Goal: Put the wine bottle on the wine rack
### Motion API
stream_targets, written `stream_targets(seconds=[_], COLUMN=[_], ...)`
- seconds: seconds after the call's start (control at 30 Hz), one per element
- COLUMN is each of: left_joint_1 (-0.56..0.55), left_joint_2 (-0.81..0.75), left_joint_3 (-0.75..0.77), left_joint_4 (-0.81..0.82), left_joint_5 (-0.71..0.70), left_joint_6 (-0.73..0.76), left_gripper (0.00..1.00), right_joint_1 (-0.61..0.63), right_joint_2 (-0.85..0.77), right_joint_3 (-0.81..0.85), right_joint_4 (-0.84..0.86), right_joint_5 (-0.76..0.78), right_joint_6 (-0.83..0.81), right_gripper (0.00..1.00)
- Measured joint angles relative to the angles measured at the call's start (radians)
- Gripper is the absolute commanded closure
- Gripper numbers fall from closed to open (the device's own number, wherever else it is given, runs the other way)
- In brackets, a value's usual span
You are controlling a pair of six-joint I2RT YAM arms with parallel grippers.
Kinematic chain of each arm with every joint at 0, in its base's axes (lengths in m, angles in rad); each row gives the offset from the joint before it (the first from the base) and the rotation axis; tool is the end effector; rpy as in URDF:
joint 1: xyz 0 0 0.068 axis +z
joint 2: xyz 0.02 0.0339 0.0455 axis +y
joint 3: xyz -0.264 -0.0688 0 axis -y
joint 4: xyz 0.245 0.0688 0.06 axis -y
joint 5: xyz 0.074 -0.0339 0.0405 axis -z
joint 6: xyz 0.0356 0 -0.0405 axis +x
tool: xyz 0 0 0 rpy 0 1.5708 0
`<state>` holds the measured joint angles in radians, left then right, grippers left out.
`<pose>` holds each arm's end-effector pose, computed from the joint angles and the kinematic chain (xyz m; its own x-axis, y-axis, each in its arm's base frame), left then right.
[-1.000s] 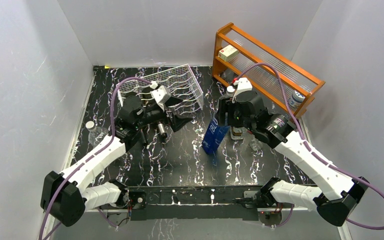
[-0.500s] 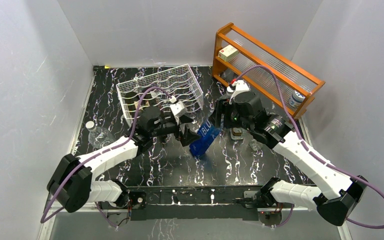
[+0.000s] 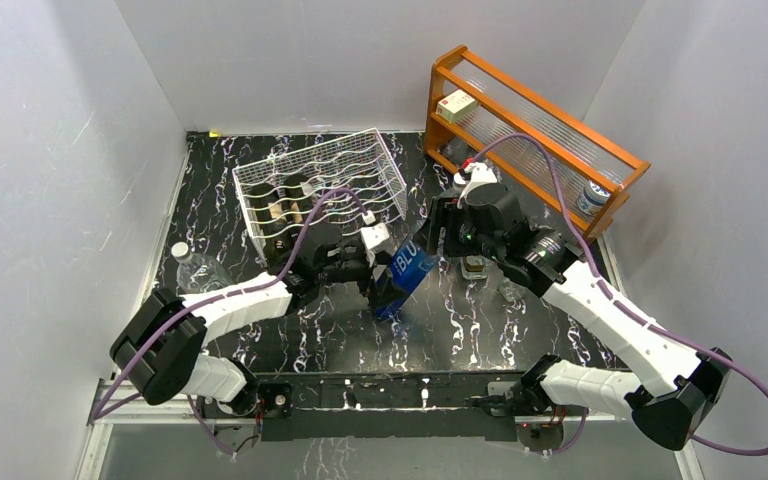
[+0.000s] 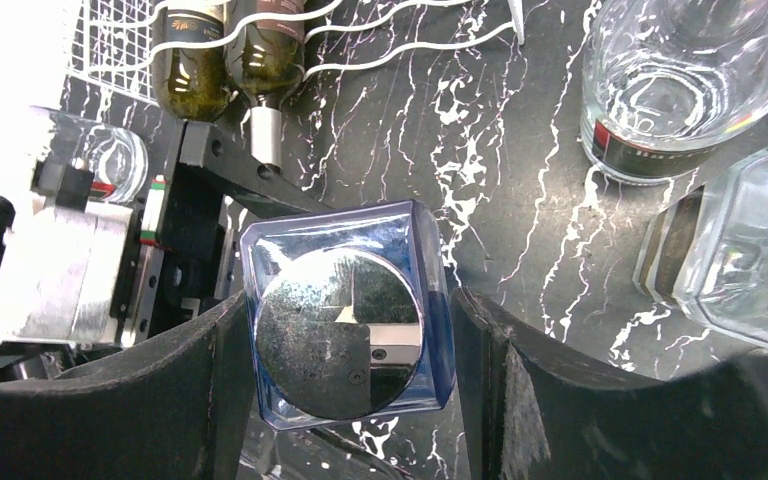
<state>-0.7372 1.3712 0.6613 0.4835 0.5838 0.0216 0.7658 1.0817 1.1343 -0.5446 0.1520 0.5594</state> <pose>0.2042 -0.2119 0.2348 -0.1454 0.1564 -0.9769 0.9619 0.2533 -0.1027 0.1722 0.1581 0.3678 -0.6011 0.1497 -0.7850 -0.3185 0.8561 0.4071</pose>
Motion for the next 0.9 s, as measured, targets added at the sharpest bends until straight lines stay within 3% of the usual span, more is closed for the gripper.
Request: stream_targets(seconds=[0.57,0.77,0.9], left_joint_1=[-0.037,-0.042,-0.044], left_joint_2=[0.033,0.033,0.033], left_joint_3=[0.001,0.000,-0.001], left_joint_4=[0.043,0.061,0.062], left_joint_5=[-0.050,-0.058,-0.061], left_joint_6=[0.075,0.088,0.092], left_gripper=[0.24,0.17,0.17], right_joint_1=[-0.006,-0.006,-0.006], right_joint_2=[-0.024,-0.041,-0.056], right_joint_3=[-0.045,-0.045,-0.045], right_joint_4=[0.043,0.039,0.039], right_joint_5=[-0.036,-0.048,-0.051], right_joint_6=[0.052,0.061,0.066], right_gripper=[0.69,0.69,0.70])
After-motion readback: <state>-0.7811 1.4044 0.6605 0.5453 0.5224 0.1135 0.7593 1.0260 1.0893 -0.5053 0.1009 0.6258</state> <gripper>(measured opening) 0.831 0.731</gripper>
